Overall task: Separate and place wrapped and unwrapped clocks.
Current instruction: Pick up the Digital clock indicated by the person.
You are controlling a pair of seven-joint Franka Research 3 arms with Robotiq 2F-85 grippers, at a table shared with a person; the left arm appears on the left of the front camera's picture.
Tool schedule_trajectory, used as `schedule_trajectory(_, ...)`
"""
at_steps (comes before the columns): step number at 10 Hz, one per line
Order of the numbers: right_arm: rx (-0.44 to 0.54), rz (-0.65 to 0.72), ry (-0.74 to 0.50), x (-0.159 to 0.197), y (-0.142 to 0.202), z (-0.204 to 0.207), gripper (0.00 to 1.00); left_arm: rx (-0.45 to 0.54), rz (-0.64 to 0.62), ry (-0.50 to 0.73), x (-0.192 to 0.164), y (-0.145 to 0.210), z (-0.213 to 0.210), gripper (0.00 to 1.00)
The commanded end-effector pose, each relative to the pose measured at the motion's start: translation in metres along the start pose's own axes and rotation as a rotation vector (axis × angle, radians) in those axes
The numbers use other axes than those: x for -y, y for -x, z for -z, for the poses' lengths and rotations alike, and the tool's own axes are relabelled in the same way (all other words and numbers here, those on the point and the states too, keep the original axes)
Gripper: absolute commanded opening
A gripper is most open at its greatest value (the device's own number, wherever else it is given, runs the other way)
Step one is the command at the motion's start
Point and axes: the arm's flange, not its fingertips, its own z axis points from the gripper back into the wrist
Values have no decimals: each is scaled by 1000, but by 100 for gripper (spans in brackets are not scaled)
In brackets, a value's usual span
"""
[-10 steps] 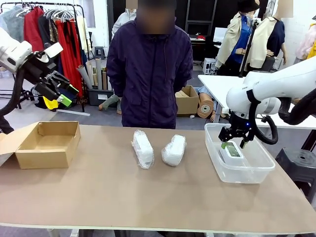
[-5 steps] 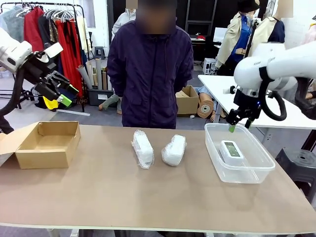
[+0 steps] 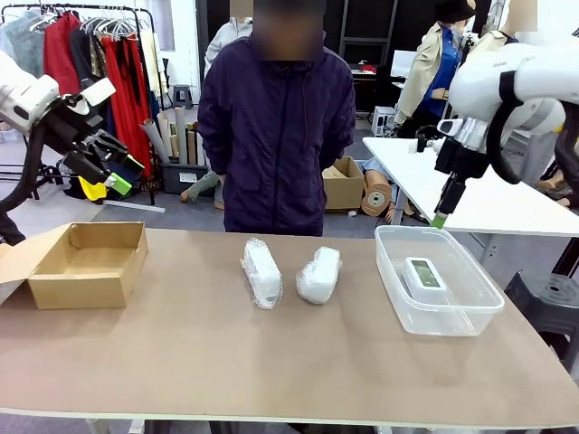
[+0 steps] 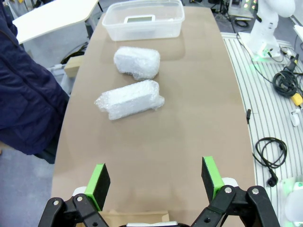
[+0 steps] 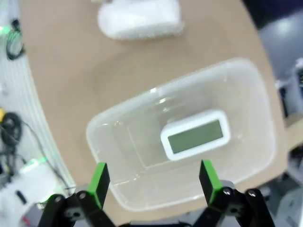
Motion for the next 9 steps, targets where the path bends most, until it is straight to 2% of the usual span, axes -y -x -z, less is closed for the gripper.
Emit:
schedule_trajectory(1, 161, -197, -85, -3, 5, -28, 100, 4, 3, -1, 0, -1, -1, 100)
schedule_trajectory(3, 328, -295, -86, -12, 8, -53, 100, 4, 3, -1, 0, -1, -1, 100)
schedule_trajectory(5, 461, -335, -104, -16, 10, -61, 100, 4, 3, -1, 0, -1, -1, 100)
schedule_trajectory(7, 558, -413, -98, -10, 12, -53, 100, 4, 3, -1, 0, -1, -1, 100)
schedule_trajectory(9, 720, -320, -162, 23, 8, -44, 100, 4, 3, -1, 0, -1, -1, 100)
